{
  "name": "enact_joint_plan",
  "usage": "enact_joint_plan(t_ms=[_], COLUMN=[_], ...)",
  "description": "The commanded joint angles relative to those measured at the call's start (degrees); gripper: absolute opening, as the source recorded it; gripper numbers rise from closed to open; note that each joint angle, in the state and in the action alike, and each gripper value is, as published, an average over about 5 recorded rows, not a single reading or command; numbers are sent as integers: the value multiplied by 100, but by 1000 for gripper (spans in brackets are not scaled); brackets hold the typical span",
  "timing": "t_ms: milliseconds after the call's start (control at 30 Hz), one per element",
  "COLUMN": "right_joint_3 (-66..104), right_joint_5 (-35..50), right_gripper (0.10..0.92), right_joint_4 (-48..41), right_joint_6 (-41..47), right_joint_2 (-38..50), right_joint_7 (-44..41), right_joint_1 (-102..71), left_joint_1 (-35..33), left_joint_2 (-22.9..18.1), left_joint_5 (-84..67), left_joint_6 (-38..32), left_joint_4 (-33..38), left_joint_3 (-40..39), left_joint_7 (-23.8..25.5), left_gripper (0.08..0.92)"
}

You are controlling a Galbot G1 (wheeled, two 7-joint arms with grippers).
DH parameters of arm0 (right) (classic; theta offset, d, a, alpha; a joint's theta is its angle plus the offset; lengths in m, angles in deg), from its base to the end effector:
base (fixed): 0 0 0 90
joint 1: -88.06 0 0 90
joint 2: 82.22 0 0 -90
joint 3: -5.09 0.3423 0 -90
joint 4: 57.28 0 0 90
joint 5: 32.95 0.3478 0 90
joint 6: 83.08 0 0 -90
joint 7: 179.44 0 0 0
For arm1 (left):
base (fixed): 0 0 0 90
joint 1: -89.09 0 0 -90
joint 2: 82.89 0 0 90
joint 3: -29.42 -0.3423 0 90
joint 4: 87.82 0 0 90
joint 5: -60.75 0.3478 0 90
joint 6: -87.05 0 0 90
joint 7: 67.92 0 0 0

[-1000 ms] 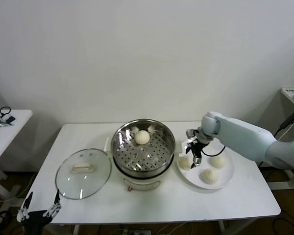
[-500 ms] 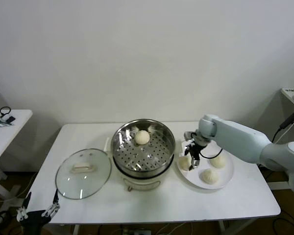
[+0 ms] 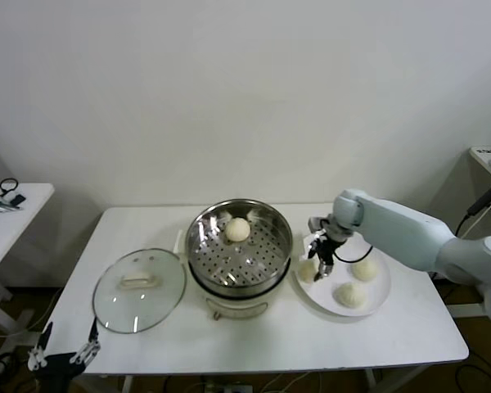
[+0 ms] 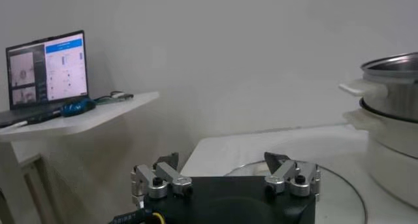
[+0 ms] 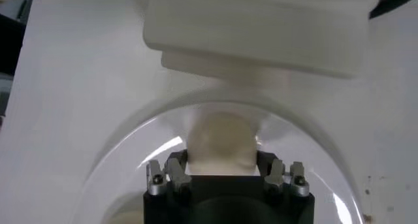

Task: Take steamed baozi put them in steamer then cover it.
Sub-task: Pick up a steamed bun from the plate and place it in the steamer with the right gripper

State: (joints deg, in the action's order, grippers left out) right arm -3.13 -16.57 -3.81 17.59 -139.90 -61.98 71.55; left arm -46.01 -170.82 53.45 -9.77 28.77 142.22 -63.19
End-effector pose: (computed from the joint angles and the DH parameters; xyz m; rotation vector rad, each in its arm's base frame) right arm 0.5755 -0.0599 -0.2123 1.4230 -1.3381 1.1897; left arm 0.0734 0.1272 -0.3317 0.3403 -2.9352 -0.2200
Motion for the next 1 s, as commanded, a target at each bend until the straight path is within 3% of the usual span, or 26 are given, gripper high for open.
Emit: enact_joint_plan(t_ms=[33,367,667,1000], right_joint_3=[-274,-1733,-2025,-2114], right_joint_5=[507,1694,2808,3453], right_gripper=[682,685,687,687], right_joint_4=[104,398,464,552], right_joint_6=[-9,-160,223,579], right_joint_2=[198,166,-924,-2129], right_joint_7=[-1,-113,10,393], right_joint_1=[682,3026,3708,3588], left_joint_1=[-3,-20,-119,-152], left_joint_2=[13,-15,-13,20], left_joint_5=[2,19,57,13], left_joint_6=[10,18,-57,-22], left_joint_4=[18,51,200,467], left_joint_3=[-21,-150,-263,-327], left_joint_7=[10,6,14,27], left_gripper=[823,823,823,823])
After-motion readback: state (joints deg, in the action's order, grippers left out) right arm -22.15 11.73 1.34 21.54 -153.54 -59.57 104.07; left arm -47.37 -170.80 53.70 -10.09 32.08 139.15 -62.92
